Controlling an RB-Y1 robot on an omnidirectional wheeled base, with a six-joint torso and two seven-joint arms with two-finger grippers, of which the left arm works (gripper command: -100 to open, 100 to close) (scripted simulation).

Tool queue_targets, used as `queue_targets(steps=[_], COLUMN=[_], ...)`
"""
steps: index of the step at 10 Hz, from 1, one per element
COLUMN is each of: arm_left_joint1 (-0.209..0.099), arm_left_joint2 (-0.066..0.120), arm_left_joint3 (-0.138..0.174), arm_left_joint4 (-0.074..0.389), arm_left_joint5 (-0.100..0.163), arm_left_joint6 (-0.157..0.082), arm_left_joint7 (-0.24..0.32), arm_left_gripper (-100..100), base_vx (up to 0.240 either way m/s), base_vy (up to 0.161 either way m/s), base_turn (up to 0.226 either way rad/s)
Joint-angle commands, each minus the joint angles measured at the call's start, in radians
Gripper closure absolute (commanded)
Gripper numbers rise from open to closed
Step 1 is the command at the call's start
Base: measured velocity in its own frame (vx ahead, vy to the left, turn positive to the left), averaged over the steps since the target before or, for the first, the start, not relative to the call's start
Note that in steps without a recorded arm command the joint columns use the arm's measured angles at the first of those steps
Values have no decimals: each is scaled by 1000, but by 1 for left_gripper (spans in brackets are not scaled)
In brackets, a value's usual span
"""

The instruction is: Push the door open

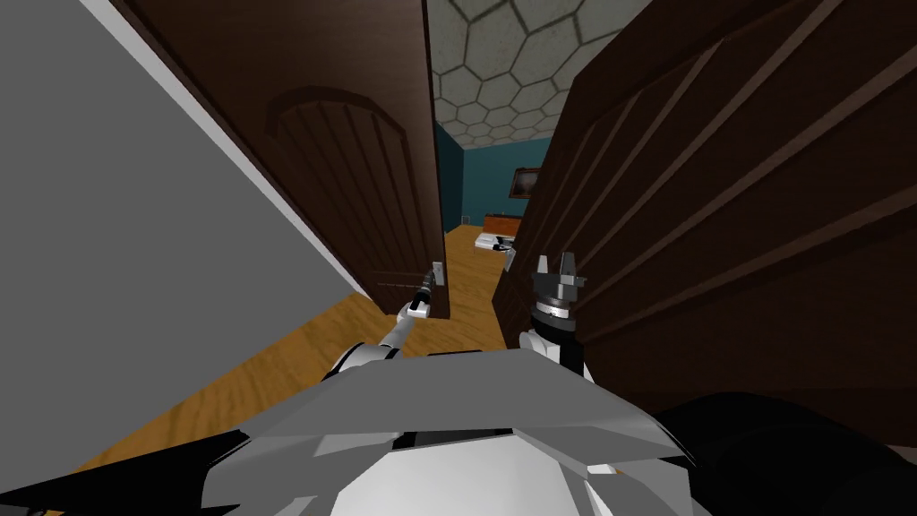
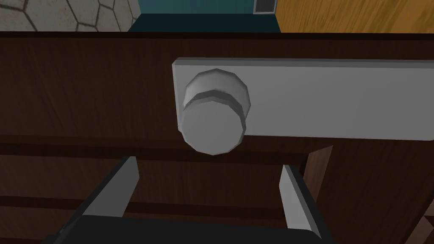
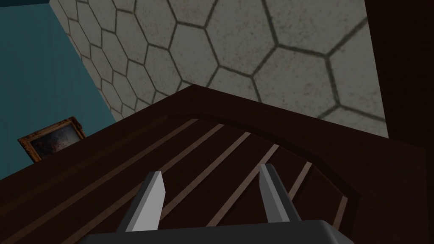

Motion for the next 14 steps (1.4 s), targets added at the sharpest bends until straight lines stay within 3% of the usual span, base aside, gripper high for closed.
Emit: queue_targets(steps=[1,4,5,10,14], arm_left_joint1=[0,2,2,2,-22], arm_left_joint2=[-2,-6,-6,-6,13], arm_left_joint3=[3,5,5,5,61], arm_left_joint4=[1,0,0,0,38], arm_left_joint5=[1,1,1,1,32], arm_left_joint6=[-4,-5,-5,-5,-26], arm_left_joint7=[-1,-2,-2,-2,-63], arm_left_gripper=[-100,-100,100,100,100], base_vx=[165,147,-15,-15,153], base_vy=[-37,-41,1,4,-28], base_turn=[-23,-11,3,-2,36])
